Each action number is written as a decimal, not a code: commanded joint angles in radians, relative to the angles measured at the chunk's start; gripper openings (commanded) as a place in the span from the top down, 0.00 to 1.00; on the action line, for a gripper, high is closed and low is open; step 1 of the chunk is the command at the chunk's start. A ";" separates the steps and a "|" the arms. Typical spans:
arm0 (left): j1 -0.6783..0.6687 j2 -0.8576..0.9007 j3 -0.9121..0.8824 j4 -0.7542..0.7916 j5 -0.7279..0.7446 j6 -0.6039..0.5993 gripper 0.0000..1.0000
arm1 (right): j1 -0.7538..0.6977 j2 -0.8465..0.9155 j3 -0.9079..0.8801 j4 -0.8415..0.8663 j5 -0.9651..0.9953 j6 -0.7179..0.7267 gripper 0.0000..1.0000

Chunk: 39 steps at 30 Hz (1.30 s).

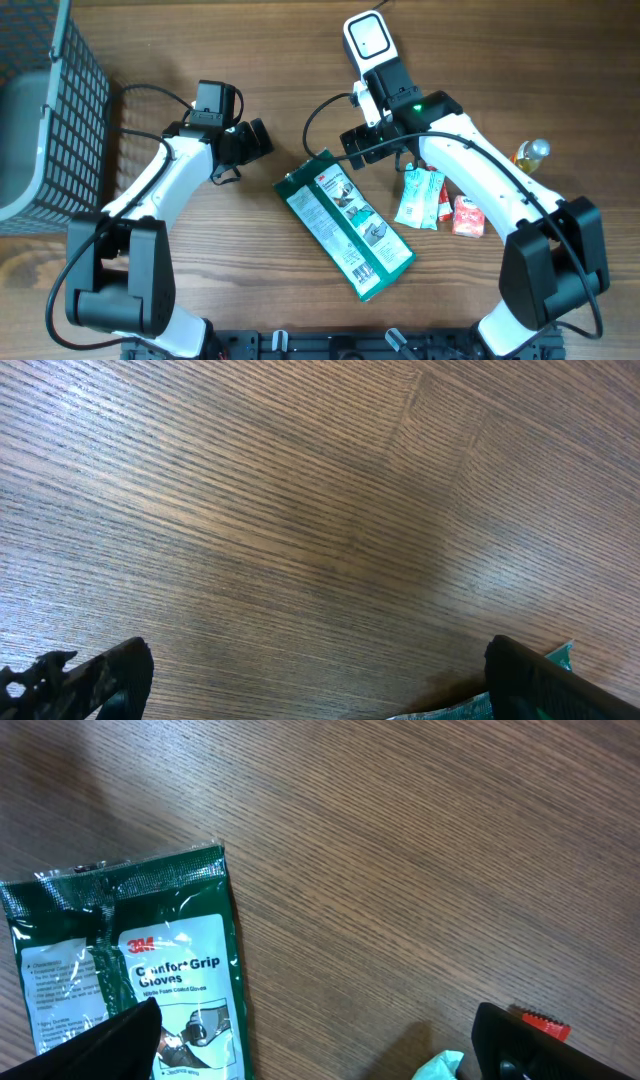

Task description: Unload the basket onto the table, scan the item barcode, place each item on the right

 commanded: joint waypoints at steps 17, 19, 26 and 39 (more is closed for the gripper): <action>0.003 -0.009 -0.005 0.002 -0.013 0.011 0.00 | -0.024 -1.011 -0.040 0.075 0.211 -0.237 0.00; 0.003 -0.009 -0.005 0.002 -0.013 0.012 0.00 | -0.091 -1.165 -0.137 0.182 0.206 -0.163 0.00; 0.003 -0.009 -0.005 0.002 -0.013 0.011 0.00 | -0.319 -1.599 -0.603 0.659 0.114 -0.098 0.00; 0.003 -0.009 -0.005 0.002 -0.013 0.011 0.00 | -0.343 -1.797 -1.238 1.310 0.067 0.072 0.00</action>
